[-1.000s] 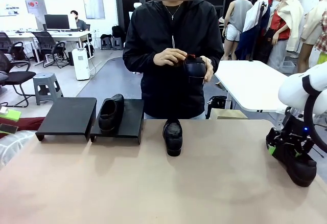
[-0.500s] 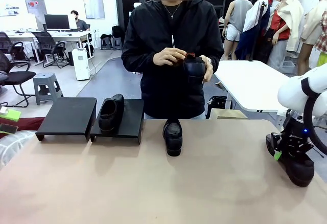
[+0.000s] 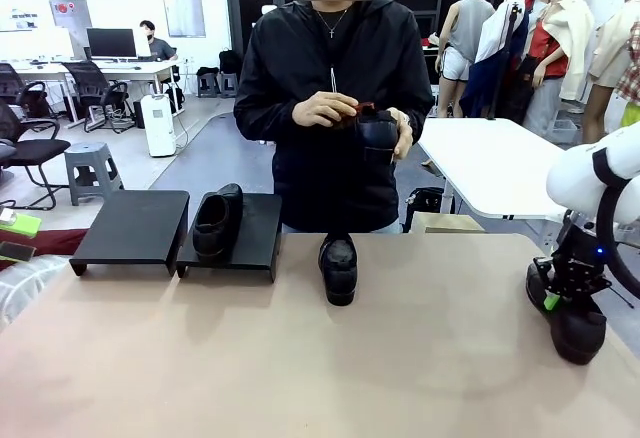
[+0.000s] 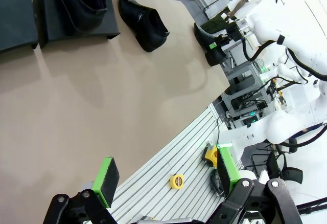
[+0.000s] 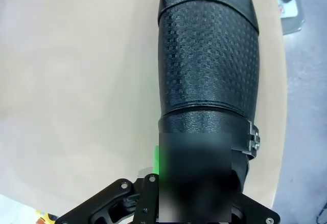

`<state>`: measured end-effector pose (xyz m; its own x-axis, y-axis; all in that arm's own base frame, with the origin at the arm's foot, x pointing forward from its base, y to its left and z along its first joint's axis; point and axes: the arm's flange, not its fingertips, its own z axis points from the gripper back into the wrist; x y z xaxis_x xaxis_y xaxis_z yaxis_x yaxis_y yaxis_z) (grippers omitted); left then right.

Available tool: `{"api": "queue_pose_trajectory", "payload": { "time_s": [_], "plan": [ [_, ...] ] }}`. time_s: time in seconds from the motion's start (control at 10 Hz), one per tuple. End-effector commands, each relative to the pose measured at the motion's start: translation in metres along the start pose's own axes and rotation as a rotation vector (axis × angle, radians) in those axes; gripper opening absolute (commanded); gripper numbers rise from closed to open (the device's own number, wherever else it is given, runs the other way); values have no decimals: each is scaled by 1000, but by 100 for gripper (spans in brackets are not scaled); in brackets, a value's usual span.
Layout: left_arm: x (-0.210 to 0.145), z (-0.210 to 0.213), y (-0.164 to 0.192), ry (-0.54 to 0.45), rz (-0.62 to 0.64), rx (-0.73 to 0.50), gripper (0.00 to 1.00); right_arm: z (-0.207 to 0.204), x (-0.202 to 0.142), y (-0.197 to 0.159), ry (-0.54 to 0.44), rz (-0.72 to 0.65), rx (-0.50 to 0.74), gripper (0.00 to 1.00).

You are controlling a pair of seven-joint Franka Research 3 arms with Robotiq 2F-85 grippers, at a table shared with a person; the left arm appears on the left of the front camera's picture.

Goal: Organize the shoes by placing them on the stand.
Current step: Pick up one Shoe and place it in the middle of the table.

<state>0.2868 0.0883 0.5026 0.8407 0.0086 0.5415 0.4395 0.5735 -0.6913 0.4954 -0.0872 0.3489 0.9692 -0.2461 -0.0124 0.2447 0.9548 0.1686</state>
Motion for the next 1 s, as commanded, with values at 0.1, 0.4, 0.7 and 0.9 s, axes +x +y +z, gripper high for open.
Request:
{"api": "queue_pose_trajectory", "payload": {
  "time_s": [0.1, 0.4, 0.7, 0.9],
  "plan": [
    [1, -1, 0, -15, -18, -19, 100, 37, -21, -2, -101, -6, -14, 0],
    [1, -1, 0, -15, -18, -19, 100, 114, -118, 25, -160, -4, 82, 0],
    [1, -1, 0, -15, -18, -19, 100, 118, -185, 11, -168, 32, 155, 0],
    [1, -1, 0, -15, -18, -19, 100, 120, -174, 20, -164, 46, 113, 0]
  ]
}}
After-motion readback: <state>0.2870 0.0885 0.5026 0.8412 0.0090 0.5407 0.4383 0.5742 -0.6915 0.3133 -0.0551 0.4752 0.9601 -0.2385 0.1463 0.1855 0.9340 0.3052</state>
